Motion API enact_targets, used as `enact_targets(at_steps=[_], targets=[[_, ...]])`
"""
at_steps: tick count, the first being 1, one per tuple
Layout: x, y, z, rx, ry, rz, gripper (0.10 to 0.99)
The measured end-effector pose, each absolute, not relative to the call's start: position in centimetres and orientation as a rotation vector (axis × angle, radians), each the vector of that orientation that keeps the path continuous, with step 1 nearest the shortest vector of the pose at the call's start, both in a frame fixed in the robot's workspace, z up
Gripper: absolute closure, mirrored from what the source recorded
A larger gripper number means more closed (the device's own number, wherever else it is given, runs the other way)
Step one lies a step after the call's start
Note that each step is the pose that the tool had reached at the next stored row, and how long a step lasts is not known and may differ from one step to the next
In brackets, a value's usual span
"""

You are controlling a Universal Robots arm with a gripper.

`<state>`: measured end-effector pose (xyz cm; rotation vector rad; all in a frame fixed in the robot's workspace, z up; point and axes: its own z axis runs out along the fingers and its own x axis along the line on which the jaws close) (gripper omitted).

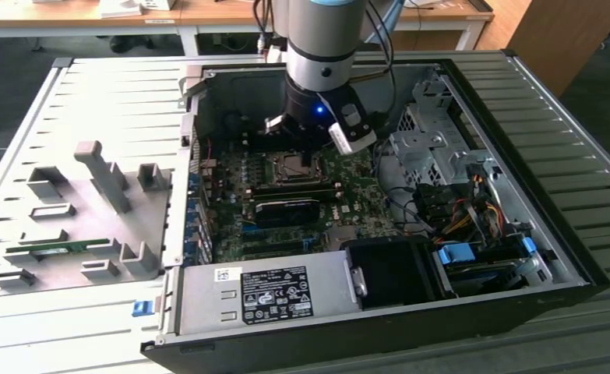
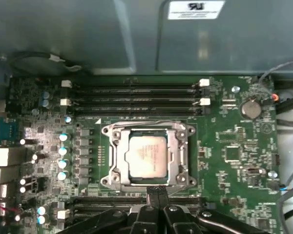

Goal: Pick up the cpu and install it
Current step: 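Install the second cpu locking lever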

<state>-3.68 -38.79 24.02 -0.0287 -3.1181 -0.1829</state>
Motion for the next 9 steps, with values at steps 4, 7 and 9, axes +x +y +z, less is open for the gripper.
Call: enact_targets(at_steps=[4, 7, 9], targets=[[-4.4, -39.0, 23.8, -0.029, -3.118, -0.183, 0.98], [-4.7, -39.5, 23.8, -0.028, -3.118, -0.185, 0.98], [-5.1, -39.7, 23.8, -0.029, -3.117, -0.187, 0.98]])
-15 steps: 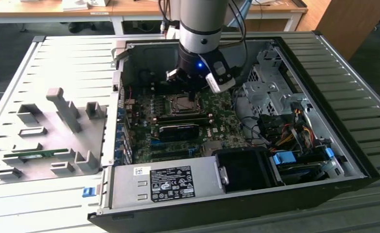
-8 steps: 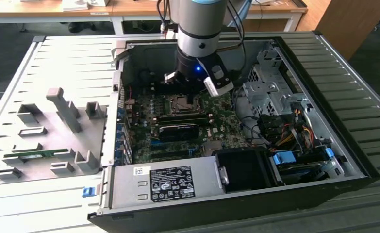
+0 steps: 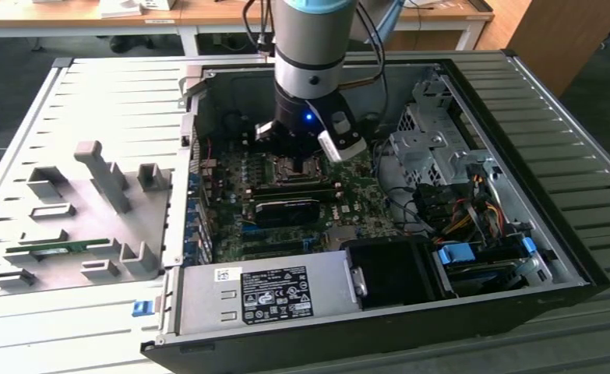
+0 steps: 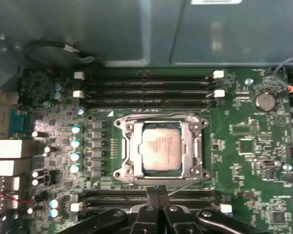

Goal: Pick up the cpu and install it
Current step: 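Install the second cpu locking lever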

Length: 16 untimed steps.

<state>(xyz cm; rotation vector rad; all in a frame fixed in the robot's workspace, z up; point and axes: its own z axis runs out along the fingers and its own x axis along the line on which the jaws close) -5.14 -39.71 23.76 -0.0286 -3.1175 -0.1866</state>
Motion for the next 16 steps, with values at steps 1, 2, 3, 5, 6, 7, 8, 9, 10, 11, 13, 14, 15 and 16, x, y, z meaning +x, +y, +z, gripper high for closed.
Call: enact_targets(at_steps=[1, 2, 3, 5, 6, 7, 8, 9, 10, 11, 13, 14, 15, 16], targets=[[-5.4, -39.7, 23.7, -0.029, -3.118, -0.187, 0.98], [-5.6, -39.8, 23.7, -0.029, -3.118, -0.188, 0.98], [-5.8, -39.8, 23.6, -0.029, -3.117, -0.189, 0.98], [-5.9, -39.8, 23.3, -0.029, -3.117, -0.191, 0.98], [-5.9, -39.9, 23.2, -0.028, -3.117, -0.191, 0.98], [-5.9, -39.9, 23.0, -0.028, -3.117, -0.191, 0.98], [-5.9, -39.9, 22.8, -0.028, -3.117, -0.19, 0.98], [-5.9, -39.9, 22.6, -0.028, -3.117, -0.191, 0.98], [-5.9, -39.9, 22.5, -0.029, -3.117, -0.193, 0.98], [-5.9, -40.0, 22.5, -0.028, -3.116, -0.206, 0.98], [-5.9, -40.1, 22.4, -0.028, -3.114, -0.238, 0.98], [-5.9, -40.2, 22.4, -0.028, -3.113, -0.248, 0.98], [-5.9, -40.3, 22.4, -0.029, -3.112, -0.258, 0.98], [-6.0, -40.4, 22.4, -0.029, -3.111, -0.269, 0.98]])
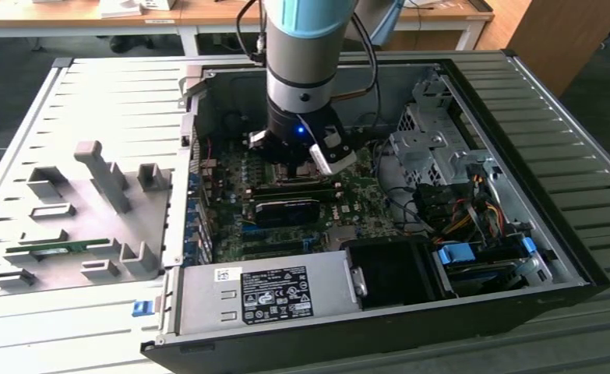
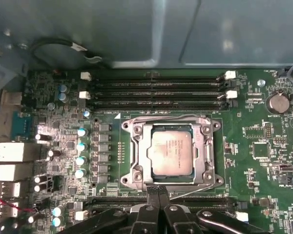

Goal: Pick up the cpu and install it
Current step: 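Install the second cpu locking lever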

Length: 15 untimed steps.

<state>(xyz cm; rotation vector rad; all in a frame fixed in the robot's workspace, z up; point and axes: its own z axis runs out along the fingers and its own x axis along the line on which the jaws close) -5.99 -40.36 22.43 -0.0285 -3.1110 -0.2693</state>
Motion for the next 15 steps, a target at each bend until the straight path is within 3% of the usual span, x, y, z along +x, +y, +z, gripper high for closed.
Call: enact_targets(at_steps=[15], targets=[[-6.9, -41.1, 21.0, -0.038, -3.11, -0.285, 0.98]])
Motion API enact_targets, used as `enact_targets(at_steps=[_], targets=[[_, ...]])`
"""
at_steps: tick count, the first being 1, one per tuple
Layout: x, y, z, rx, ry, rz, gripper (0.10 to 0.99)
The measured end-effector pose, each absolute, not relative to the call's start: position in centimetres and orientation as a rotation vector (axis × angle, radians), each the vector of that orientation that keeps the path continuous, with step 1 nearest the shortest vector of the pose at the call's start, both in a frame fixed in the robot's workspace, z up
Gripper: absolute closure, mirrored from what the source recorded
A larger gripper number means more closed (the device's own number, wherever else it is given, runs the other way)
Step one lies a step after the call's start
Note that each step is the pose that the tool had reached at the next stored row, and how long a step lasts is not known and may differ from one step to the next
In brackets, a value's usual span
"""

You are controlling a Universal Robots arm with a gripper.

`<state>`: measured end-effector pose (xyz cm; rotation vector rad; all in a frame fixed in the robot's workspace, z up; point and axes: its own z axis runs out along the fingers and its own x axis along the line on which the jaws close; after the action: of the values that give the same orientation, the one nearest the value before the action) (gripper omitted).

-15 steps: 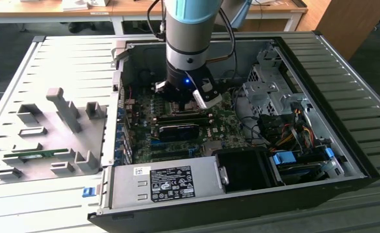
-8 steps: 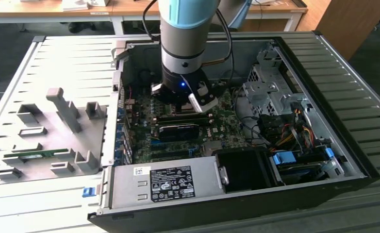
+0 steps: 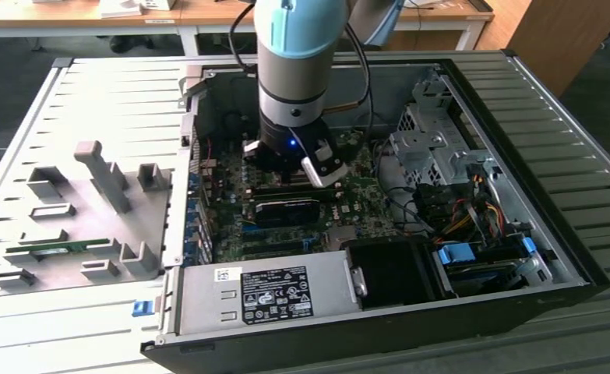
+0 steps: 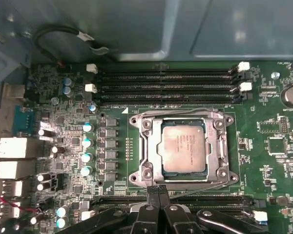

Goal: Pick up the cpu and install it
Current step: 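Install the second cpu locking lever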

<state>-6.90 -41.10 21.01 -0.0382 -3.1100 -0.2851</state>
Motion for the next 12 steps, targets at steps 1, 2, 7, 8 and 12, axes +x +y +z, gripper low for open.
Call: enact_targets(at_steps=[1, 2, 7, 8, 12], targets=[[-6.9, -41.24, 20.91, -0.041, -3.11, -0.286, 0.98], [-6.9, -41.36, 20.87, -0.042, -3.11, -0.289, 0.98], [-6.99, -41.98, 20.84, -0.045, -3.109, -0.301, 0.98], [-7.08, -42.05, 20.84, -0.046, -3.108, -0.306, 0.98], [-7.37, -42.08, 20.79, -0.045, -3.106, -0.327, 0.98]])
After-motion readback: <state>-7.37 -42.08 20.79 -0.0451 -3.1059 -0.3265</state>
